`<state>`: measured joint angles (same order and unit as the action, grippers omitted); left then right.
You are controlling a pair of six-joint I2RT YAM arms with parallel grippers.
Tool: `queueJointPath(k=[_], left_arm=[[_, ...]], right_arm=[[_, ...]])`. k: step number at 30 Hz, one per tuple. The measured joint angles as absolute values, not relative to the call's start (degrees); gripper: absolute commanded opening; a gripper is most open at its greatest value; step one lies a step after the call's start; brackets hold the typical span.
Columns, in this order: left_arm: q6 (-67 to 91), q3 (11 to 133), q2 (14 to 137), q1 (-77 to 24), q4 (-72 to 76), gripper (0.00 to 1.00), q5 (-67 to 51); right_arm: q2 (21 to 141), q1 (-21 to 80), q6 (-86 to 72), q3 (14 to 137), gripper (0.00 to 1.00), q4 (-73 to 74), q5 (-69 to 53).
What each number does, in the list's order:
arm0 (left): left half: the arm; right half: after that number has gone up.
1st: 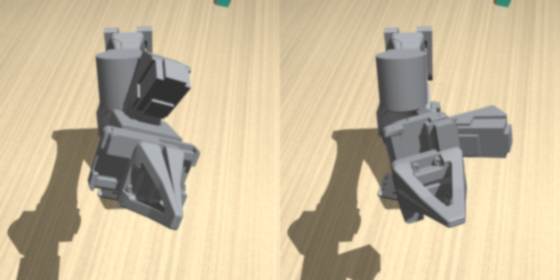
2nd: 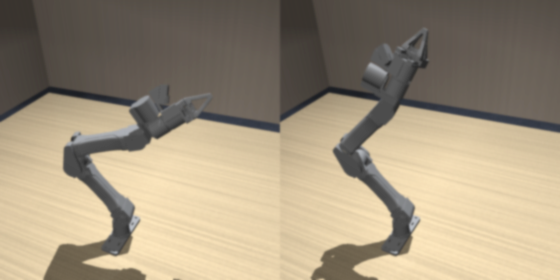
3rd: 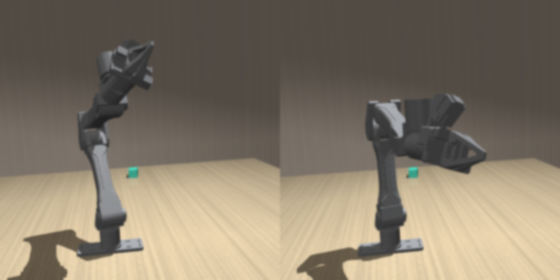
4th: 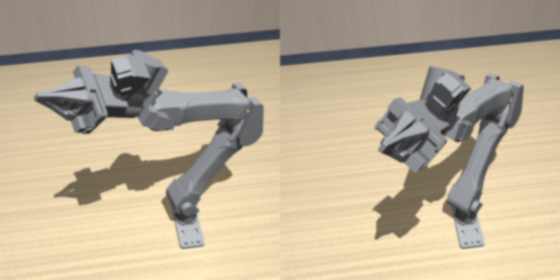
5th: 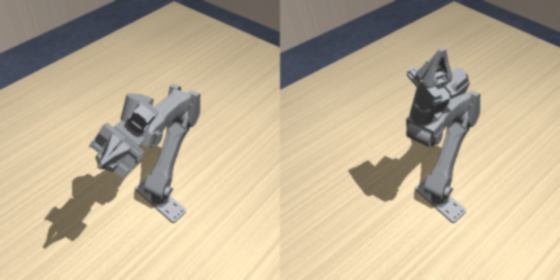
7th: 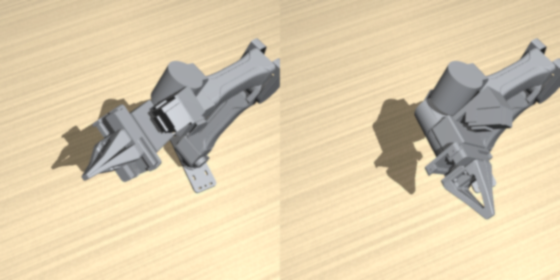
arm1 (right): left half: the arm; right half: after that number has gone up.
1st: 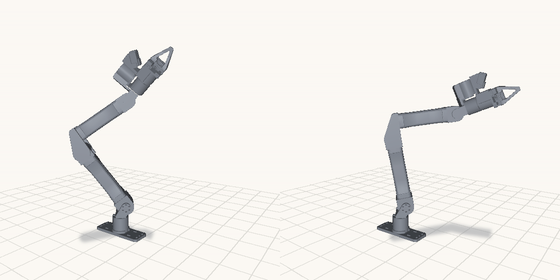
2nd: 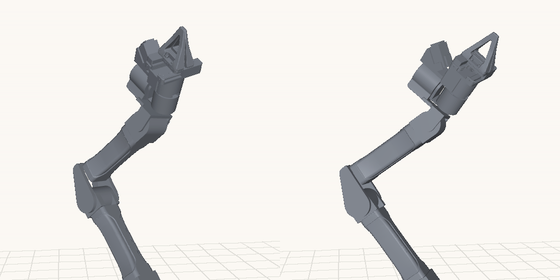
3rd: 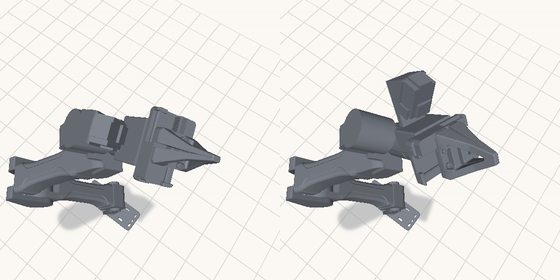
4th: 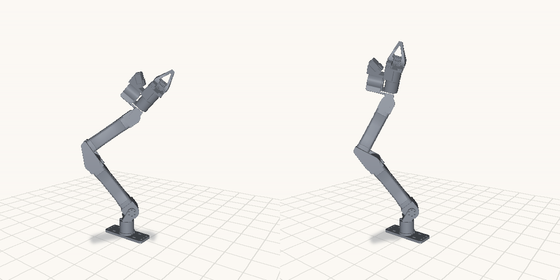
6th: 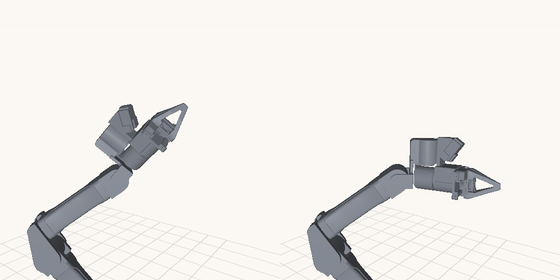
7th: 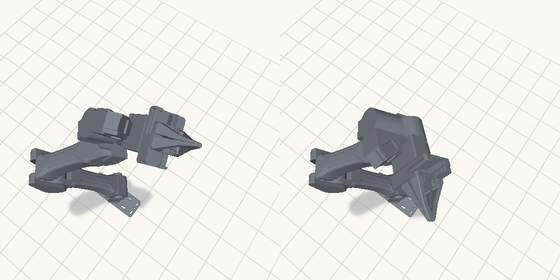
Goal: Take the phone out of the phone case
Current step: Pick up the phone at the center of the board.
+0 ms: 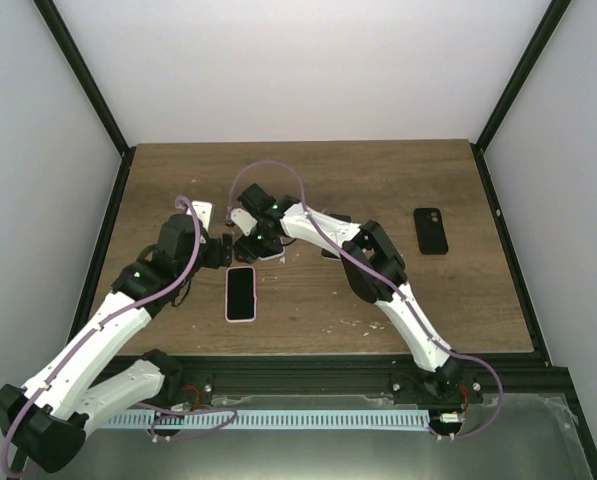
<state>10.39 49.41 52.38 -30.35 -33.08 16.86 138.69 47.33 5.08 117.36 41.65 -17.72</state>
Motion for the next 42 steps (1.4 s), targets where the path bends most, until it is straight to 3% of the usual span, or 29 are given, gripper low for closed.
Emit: queueJointPath(k=[8, 12, 14, 16, 26, 36, 42], left_arm=[[10.4, 49.4, 52.4, -30.3, -33.1, 0.94, 16.8], [10.4, 49.4, 52.4, -30.3, -33.1, 0.95, 17.1], [10.4, 49.4, 52.3, -30.3, -33.1, 0.95, 17.7], [10.4, 49.4, 52.1, -30.3, -33.1, 0.95, 18.0], [10.4, 49.4, 51.6, -30.3, -33.1, 0.95, 18.0], [10.4, 49.4, 51.3, -30.3, -33.1, 0.95, 17.9], [10.4, 49.4, 51.2, -30.3, -33.1, 0.95, 17.9]], right_arm=[[134.3, 44.3, 6.3, 110.8, 0.75, 41.6, -18.1], [129.3, 42.2, 10.4, 104.9, 0.85, 41.8, -21.1], [126.1, 41.9, 11.7, 102.0, 0.97, 41.3, -20.2], [124.1, 41.9, 12.6, 101.1, 1.0, 40.4, -18.1], [129.0, 40.9, 18.0, 107.5, 1.0, 37.7, -6.0], [137.1, 39.5, 17.3, 113.6, 1.0, 41.3, -5.8], [137.3, 39.4, 15.8, 113.9, 0.8, 42.2, -5.8]])
